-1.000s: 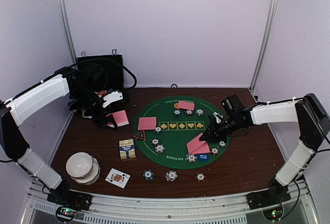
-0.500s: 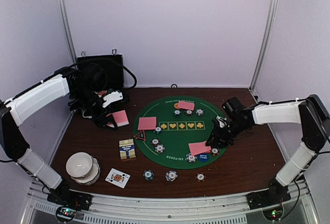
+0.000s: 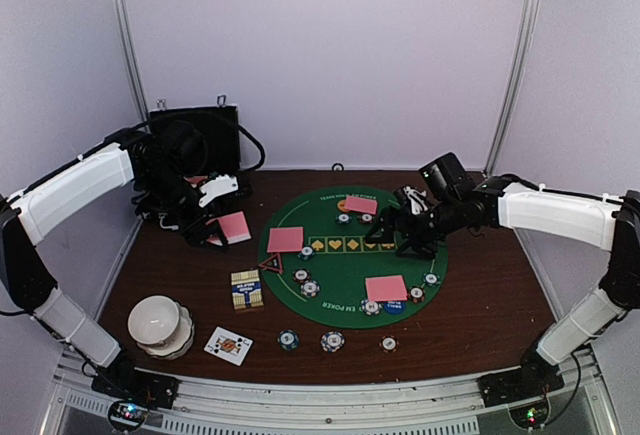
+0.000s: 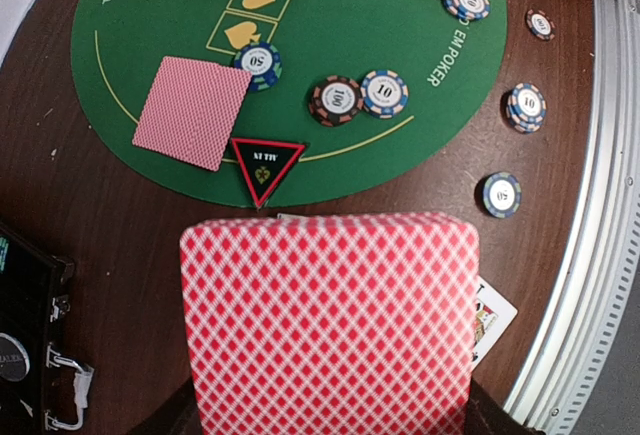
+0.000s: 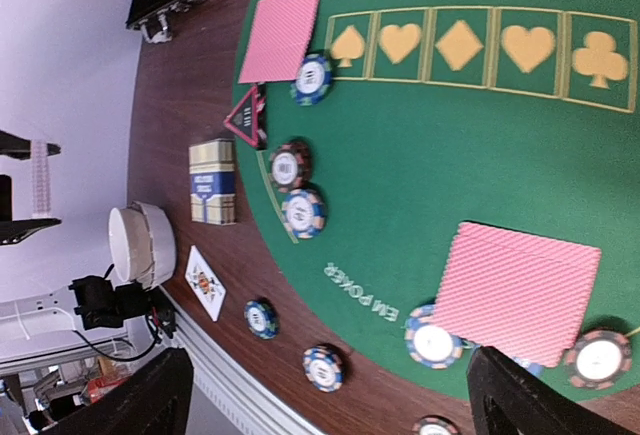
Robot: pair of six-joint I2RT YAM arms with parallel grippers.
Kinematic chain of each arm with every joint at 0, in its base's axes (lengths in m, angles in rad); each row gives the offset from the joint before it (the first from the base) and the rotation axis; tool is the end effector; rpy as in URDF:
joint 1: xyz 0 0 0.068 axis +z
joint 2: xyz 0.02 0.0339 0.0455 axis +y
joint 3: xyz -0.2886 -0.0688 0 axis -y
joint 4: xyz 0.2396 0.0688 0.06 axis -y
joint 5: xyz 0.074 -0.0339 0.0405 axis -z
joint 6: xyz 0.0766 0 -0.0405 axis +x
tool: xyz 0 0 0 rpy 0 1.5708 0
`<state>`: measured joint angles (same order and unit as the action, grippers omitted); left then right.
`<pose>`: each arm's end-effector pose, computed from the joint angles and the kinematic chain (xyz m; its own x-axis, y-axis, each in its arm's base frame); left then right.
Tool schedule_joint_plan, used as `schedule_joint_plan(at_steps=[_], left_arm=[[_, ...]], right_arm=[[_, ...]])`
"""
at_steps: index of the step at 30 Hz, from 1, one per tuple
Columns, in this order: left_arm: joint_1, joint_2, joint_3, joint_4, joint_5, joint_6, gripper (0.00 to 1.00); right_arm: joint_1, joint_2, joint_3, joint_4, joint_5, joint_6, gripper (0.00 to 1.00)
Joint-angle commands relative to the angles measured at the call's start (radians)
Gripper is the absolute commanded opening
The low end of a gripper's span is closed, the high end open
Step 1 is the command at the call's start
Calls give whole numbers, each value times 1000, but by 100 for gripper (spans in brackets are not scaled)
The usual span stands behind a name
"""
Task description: Distribute texas hold em gaming equipment
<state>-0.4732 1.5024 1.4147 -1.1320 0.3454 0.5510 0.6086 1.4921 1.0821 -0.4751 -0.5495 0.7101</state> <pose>0.2503 -0.1573 0.3030 -0.4333 0.7753 -0.4595 0.8912 0.4443 -0.0908 0.2472 0.2210 0.2529 -0.9762 -0.0027 -0.2166 -0.1615 0.6757 0.7193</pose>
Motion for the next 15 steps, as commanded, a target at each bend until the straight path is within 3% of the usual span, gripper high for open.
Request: schedule_joint_plan(at_steps=[1, 6, 11, 15], left_arm=[[1, 0, 35, 1, 28, 0, 0], [1, -5, 37, -1, 25, -1, 0], [1, -8, 35, 0, 26, -1, 0], [1, -10, 33, 0, 28, -1, 0]], right_arm=[[127, 56, 82, 162, 52, 126, 100], [245, 163, 96, 434, 80, 269, 99], [296, 257, 248, 323, 126, 245, 100], [322, 339, 328, 383, 14, 249, 99]])
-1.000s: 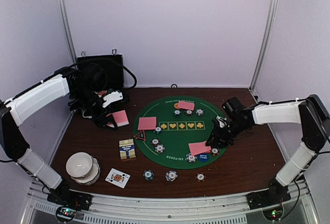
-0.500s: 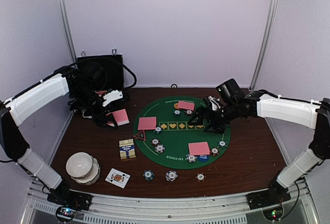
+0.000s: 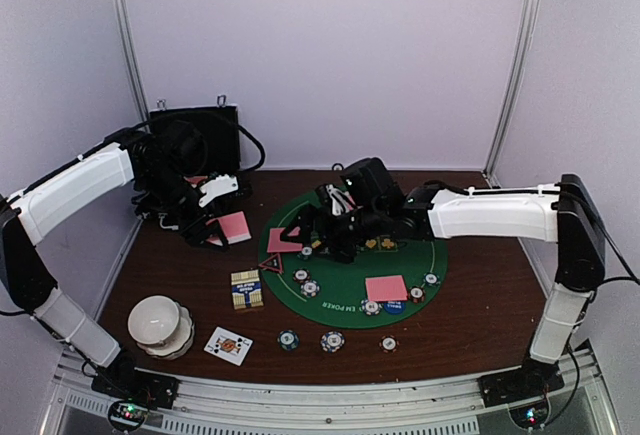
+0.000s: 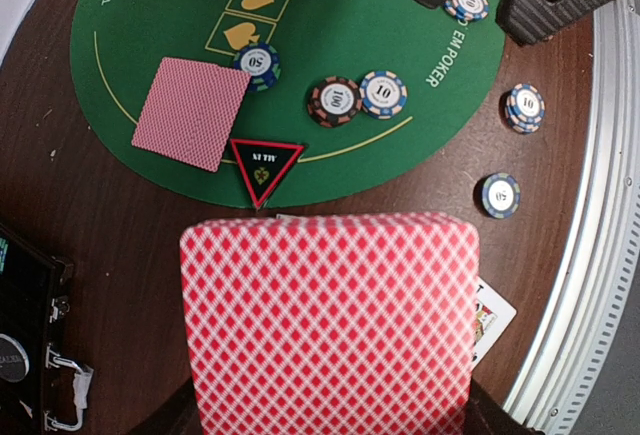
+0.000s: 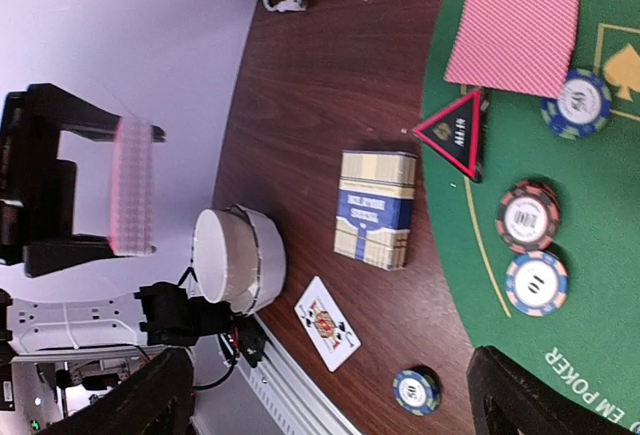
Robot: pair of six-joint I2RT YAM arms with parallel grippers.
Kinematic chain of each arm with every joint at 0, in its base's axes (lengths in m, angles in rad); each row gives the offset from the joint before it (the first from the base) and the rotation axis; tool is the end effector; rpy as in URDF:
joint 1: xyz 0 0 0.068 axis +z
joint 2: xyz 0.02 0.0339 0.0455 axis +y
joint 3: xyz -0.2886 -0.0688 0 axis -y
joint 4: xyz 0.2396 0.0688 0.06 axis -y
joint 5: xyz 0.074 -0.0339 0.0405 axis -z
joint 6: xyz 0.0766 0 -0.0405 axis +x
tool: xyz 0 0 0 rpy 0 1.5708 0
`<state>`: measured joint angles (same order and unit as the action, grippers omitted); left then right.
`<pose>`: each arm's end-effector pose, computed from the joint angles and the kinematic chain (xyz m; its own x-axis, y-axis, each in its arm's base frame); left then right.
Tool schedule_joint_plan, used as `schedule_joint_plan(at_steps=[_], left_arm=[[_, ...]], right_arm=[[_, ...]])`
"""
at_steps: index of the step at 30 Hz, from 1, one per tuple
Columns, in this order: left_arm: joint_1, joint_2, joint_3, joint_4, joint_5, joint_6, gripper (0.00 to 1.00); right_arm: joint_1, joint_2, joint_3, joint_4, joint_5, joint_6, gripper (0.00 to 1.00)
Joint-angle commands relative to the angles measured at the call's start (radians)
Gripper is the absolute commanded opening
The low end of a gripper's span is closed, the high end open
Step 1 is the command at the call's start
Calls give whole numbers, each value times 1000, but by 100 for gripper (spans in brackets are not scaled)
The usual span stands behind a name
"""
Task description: Distribute texas hold em gaming equipment
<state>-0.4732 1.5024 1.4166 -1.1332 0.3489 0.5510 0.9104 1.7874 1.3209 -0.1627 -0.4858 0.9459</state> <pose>0.2502 -0.1575 0.3036 -0.4328 0.7743 -0.4616 0.8917 0.4430 -0.0930 0.2402 0.3675 0.2578 -0.9654 -0.0737 -0.2501 -0.2512 0.5199 0.8165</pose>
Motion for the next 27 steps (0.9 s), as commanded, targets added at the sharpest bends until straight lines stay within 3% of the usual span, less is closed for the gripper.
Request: schedule_joint_plan(at_steps=[1, 8, 27], left_arm=[[1, -10, 30, 1, 24, -1, 0], [1, -16, 27, 1, 27, 0, 0], [1, -11, 36, 0, 36, -1, 0]], right_arm=[[20, 62, 106, 82, -72, 17, 100], [14, 159, 192, 194, -184, 48, 99], [33, 333, 373, 277, -344, 107, 91]])
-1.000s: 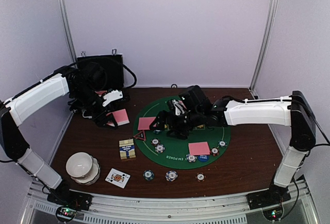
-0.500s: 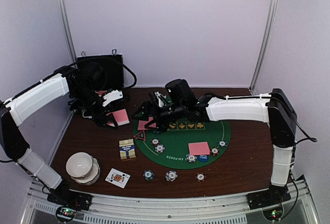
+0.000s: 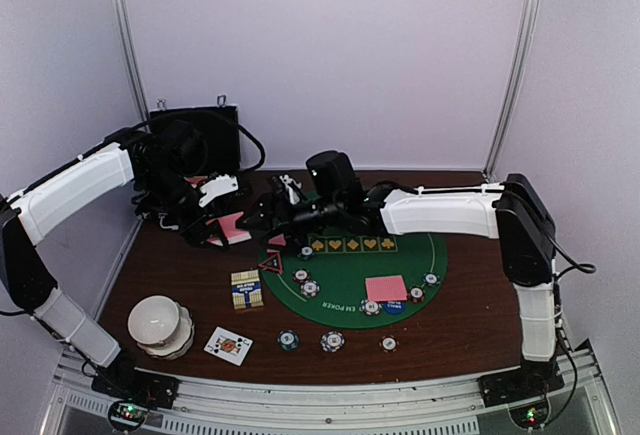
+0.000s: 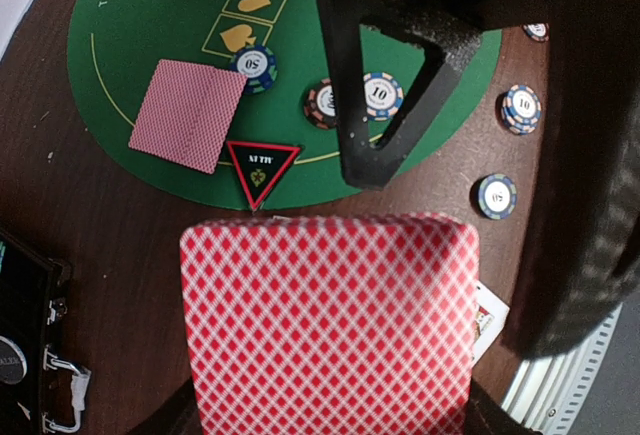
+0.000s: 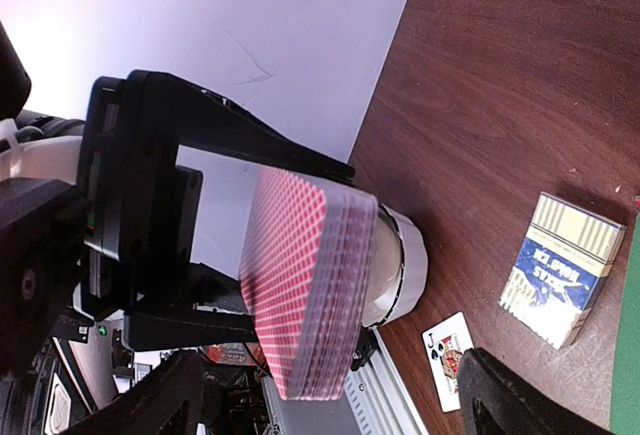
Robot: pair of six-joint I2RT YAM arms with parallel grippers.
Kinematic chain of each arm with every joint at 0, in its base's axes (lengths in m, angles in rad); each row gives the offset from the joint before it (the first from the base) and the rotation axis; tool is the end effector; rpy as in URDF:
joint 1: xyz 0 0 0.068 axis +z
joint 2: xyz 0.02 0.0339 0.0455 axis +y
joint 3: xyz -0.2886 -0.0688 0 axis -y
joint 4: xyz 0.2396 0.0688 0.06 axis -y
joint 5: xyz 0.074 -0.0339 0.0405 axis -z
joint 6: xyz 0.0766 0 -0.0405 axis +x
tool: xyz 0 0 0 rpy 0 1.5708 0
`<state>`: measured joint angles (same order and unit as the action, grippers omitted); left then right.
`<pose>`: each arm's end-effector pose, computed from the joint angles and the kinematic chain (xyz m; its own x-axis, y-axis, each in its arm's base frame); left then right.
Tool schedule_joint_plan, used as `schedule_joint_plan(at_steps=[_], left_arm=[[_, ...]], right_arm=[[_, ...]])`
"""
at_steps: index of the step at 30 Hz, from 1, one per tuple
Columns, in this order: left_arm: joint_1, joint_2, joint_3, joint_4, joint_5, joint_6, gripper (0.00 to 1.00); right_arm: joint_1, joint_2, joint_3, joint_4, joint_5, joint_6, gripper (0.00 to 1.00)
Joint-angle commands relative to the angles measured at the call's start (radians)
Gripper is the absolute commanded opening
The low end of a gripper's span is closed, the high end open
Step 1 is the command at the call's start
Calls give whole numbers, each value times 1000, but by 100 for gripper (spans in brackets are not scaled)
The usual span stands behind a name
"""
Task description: Distribute texas hold em gaming equipment
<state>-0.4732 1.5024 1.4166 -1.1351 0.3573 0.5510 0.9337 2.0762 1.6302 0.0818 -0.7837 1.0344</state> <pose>0.2496 -0.1579 0.3037 -0.4330 0.7727 -0.4641 0.8925 0.4398 -0.1005 0.2668 0.4515 0.2711 -0.9349 -0.2399 -0.2614 -0.3094 0.1905 0.9317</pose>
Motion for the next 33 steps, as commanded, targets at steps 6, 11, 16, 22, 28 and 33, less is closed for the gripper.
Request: schedule_joint_plan(at_steps=[6, 11, 16, 22, 28, 33], left_arm=[[1, -11, 33, 3, 25, 0, 0], [1, -10, 33, 3, 25, 1, 0], [1, -15, 33, 2, 23, 1, 0], [1, -17, 32, -2, 27, 1, 0], [1, -20, 30, -2, 28, 3, 0], [1, -23, 26, -2, 27, 3, 0]], right_arm=[[18, 107, 150, 18, -74, 26, 88], [21, 156, 203, 7, -88, 41, 86], [17, 191, 234, -10, -89, 49, 81], [1, 200, 218, 11, -81, 64, 76], [-29, 179, 169, 23, -74, 72, 70], [-44, 157, 147, 21, -79, 66, 62]])
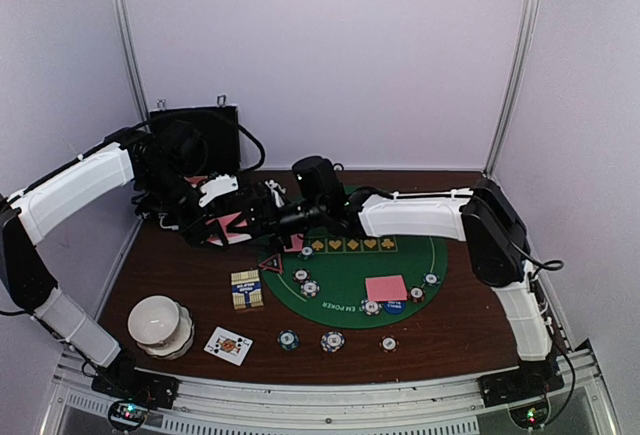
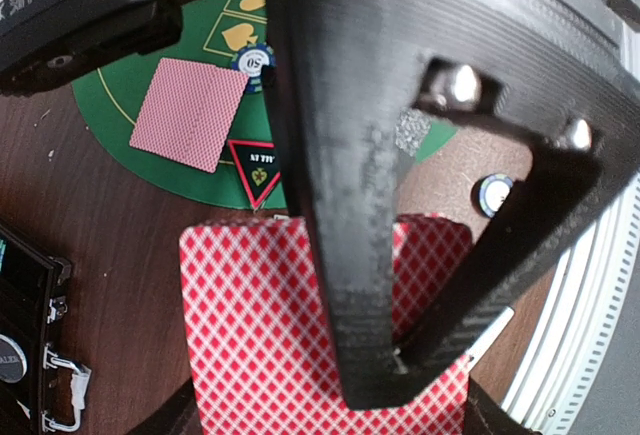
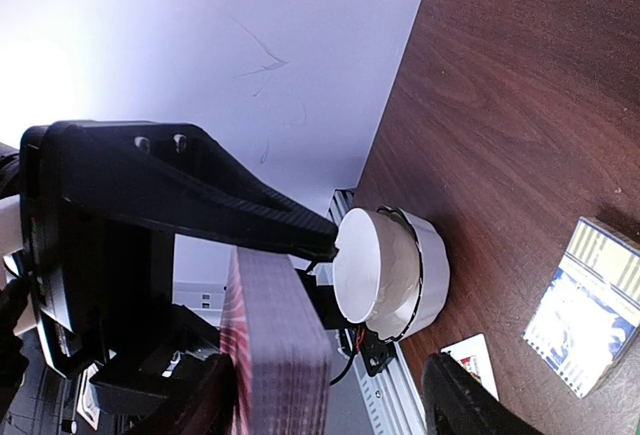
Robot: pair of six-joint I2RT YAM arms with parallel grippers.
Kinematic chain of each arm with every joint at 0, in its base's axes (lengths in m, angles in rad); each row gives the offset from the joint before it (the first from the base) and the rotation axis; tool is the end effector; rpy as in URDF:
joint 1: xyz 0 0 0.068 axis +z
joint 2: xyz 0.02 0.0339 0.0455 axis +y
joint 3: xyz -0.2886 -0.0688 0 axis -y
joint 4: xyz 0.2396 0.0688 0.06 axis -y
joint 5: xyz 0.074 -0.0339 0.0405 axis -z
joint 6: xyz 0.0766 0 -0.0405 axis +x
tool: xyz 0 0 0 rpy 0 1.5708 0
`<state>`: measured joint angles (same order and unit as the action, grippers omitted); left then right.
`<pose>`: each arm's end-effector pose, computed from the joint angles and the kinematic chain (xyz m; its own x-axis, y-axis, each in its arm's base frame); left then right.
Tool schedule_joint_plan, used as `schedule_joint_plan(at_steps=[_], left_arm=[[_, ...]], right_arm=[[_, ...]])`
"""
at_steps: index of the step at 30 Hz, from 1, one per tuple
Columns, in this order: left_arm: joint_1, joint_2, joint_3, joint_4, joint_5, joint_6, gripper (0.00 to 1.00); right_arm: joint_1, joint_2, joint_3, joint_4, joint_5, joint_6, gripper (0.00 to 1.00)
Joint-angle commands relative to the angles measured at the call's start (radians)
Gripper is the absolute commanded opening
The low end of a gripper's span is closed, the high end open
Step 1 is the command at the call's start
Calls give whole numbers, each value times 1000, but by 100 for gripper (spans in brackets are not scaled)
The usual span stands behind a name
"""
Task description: Distribute texas hold em gaming equipment
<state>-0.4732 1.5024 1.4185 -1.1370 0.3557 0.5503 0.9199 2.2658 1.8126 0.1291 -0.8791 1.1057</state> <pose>0.2496 -0.1578 0.3042 -0.4338 0.7728 -0.4633 0.8920 0.4410 -0.0996 0.2942 0.4836 0.2451 -0.9354 -0.2873 -0.2059 -0.2535 0.1393 0.9572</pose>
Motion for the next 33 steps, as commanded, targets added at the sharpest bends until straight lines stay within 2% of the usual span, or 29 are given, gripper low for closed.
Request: schedule_joint_plan(at_steps=[1, 7, 18, 21, 26, 33], left_arm=[[1, -23, 23, 0, 29, 3, 0], [1, -26, 23, 0, 28, 3, 0], [1, -26, 25, 0, 26, 5, 0], [1, -26, 22, 0, 26, 5, 0], [1, -22, 24, 0, 25, 5, 0], [1, -14, 28, -2, 27, 2, 0]], right_arm=[[-32, -35, -36, -27, 14, -6, 59], [-38, -45, -38, -52, 3, -21, 44], [-62, -84, -83, -92, 3, -59, 37], [-63, -97, -89, -106, 5, -70, 41], [-52, -128, -87, -71, 16, -56, 56], [-22, -101, -36, -22, -9, -3, 58]])
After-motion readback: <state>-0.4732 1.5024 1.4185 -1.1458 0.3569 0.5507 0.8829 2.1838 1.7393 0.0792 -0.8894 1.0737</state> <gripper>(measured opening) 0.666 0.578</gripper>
